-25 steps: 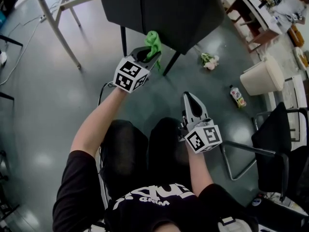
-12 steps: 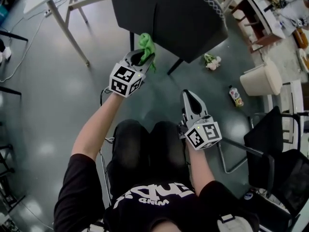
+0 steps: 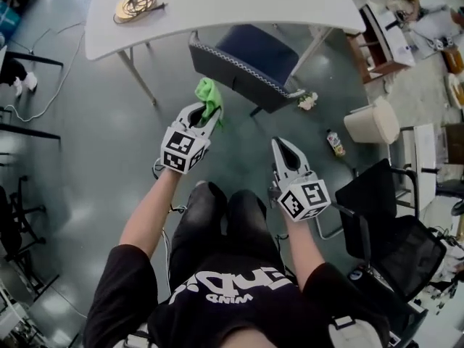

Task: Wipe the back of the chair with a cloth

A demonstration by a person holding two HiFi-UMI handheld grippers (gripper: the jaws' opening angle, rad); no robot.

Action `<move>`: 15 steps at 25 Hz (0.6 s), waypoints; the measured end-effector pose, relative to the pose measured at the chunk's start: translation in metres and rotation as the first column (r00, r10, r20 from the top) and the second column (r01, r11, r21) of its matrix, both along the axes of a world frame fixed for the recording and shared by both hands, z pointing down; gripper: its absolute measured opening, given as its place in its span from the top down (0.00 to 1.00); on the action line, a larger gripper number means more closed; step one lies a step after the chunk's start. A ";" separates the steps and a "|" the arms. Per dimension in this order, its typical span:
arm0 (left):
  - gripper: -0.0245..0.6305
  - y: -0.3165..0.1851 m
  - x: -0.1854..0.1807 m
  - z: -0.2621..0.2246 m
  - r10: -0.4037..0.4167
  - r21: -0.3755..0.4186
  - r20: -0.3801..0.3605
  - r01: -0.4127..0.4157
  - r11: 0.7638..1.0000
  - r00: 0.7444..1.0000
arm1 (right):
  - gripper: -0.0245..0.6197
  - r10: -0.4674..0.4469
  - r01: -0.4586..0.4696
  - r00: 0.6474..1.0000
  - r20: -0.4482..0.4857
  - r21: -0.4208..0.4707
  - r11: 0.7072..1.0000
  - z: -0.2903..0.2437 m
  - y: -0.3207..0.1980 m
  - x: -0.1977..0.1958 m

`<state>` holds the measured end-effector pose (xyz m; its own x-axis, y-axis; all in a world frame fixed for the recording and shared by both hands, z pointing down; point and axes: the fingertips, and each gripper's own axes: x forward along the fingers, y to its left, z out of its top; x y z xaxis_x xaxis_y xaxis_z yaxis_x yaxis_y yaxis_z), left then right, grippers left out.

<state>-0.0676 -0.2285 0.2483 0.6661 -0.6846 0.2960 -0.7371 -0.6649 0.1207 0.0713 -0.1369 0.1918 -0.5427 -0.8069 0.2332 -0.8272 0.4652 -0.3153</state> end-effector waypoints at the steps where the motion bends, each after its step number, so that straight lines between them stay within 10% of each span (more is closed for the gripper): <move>1: 0.87 0.006 -0.006 -0.023 -0.009 -0.011 0.004 0.009 1.000 1.000 | 0.97 0.002 -0.002 1.000 0.001 -0.002 1.000 -0.024 -0.001 0.000; 15: 0.87 0.042 0.001 -0.229 -0.032 -0.006 -0.095 0.031 0.999 0.995 | 0.97 0.039 -0.040 0.999 0.033 0.039 0.998 -0.183 0.000 0.014</move>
